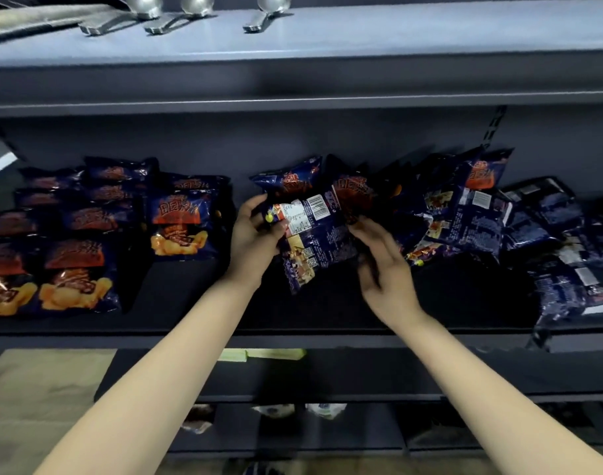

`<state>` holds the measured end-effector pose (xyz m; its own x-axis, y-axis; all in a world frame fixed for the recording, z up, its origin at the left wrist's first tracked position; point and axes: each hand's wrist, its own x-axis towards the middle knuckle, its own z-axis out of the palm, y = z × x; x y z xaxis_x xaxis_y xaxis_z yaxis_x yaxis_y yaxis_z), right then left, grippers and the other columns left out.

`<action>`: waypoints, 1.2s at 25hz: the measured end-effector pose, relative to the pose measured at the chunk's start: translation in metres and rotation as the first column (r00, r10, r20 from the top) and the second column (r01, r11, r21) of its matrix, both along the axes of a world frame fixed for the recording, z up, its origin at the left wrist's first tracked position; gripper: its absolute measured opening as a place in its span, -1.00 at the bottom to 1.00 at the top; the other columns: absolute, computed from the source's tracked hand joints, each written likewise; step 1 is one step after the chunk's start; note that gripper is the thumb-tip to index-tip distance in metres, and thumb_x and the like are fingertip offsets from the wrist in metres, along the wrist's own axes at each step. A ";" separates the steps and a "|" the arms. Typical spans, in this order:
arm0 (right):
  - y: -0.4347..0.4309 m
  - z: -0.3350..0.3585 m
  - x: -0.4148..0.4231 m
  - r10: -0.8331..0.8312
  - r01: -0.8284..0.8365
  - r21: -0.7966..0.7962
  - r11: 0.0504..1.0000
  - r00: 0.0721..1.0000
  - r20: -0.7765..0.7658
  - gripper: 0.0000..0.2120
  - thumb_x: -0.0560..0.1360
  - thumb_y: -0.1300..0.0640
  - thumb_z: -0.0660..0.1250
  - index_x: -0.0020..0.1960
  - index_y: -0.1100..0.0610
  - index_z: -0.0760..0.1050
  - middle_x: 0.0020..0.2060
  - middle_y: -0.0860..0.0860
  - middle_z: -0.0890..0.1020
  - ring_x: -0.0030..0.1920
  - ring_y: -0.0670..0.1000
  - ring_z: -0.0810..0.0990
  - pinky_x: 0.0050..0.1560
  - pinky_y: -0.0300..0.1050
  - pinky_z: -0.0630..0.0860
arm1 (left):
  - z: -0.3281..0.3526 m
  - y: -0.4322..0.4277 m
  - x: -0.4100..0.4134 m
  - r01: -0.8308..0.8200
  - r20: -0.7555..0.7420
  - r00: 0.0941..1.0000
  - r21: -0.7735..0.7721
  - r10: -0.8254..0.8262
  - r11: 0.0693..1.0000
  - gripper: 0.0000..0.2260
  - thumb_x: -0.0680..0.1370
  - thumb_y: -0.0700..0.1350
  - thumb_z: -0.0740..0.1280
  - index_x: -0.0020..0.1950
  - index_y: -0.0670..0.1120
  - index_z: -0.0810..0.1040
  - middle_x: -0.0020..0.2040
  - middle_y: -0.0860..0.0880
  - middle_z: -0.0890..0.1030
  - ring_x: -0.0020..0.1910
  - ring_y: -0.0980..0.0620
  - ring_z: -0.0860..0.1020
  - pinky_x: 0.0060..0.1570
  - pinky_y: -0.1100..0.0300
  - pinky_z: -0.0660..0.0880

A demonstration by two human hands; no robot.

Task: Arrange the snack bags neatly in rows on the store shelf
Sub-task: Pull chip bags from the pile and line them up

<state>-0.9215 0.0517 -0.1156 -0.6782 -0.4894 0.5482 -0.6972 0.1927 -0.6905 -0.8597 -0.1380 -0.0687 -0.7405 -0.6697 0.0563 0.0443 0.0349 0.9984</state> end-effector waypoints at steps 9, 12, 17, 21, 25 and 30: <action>-0.040 0.017 -0.036 0.114 -0.098 0.125 0.987 0.985 -0.131 -0.09 0.34 0.46 0.41 0.47 -0.12 0.10 0.43 0.01 0.17 0.44 -0.08 0.19 0.42 -0.30 0.19 | 0.028 -0.054 0.057 0.028 0.032 0.999 0.214 -0.035 0.976 -0.59 0.48 -0.28 0.36 0.26 0.07 0.45 0.22 -0.06 0.50 0.18 -0.01 0.52 -0.07 0.03 0.54; -0.062 0.015 -0.027 0.198 -0.179 0.156 0.971 0.973 -0.122 -0.11 0.36 0.15 0.47 0.48 -0.18 0.01 0.47 -0.04 0.09 0.49 0.01 0.15 0.44 -0.18 0.19 | 0.031 -0.061 0.070 0.012 0.062 0.998 0.178 -0.023 0.984 -0.58 0.48 -0.27 0.36 0.27 0.07 0.45 0.12 0.00 0.54 0.10 0.06 0.53 -0.17 0.14 0.50; -0.090 0.023 -0.015 0.312 -0.279 0.156 0.947 0.917 -0.251 -0.16 0.31 0.26 0.52 0.46 0.01 0.18 0.47 0.06 0.11 0.48 -0.08 0.08 0.40 -0.43 0.02 | 0.036 -0.072 0.083 -0.030 0.067 0.998 0.163 0.019 0.986 -0.62 0.49 -0.27 0.36 0.22 0.08 0.45 0.03 0.10 0.54 0.00 0.13 0.52 -0.33 0.26 0.45; -0.106 0.025 -0.008 0.382 -0.359 0.151 0.921 0.907 -0.176 -0.22 0.31 0.28 0.52 0.43 0.00 0.28 0.50 0.06 0.10 0.50 -0.05 0.08 0.44 -0.32 0.09 | 0.037 -0.086 0.094 -0.062 0.066 0.997 0.181 0.051 0.981 -0.61 0.48 -0.26 0.37 0.22 0.08 0.46 0.19 -0.03 0.52 0.14 0.00 0.52 -0.26 0.17 0.48; -0.116 0.019 0.000 0.426 -0.411 0.120 0.904 0.888 -0.170 -0.26 0.33 0.25 0.51 0.42 0.02 0.30 0.49 0.09 0.13 0.50 0.00 0.13 0.47 -0.14 0.17 | 0.030 -0.091 0.106 -0.077 0.047 0.996 0.190 0.069 0.979 -0.58 0.48 -0.27 0.37 0.28 0.02 0.43 0.16 -0.03 0.55 0.07 0.01 0.53 -0.26 0.15 0.47; -0.132 0.011 0.009 0.439 -0.418 0.150 0.896 0.883 -0.165 -0.23 0.31 0.25 0.53 0.40 -0.09 0.27 0.48 0.00 0.13 0.50 0.02 0.15 0.46 -0.05 0.21 | 0.024 -0.109 0.117 -0.075 0.063 0.996 0.194 0.064 0.978 -0.57 0.46 -0.26 0.39 0.29 0.02 0.44 0.19 -0.05 0.54 0.13 -0.03 0.53 -0.20 0.10 0.51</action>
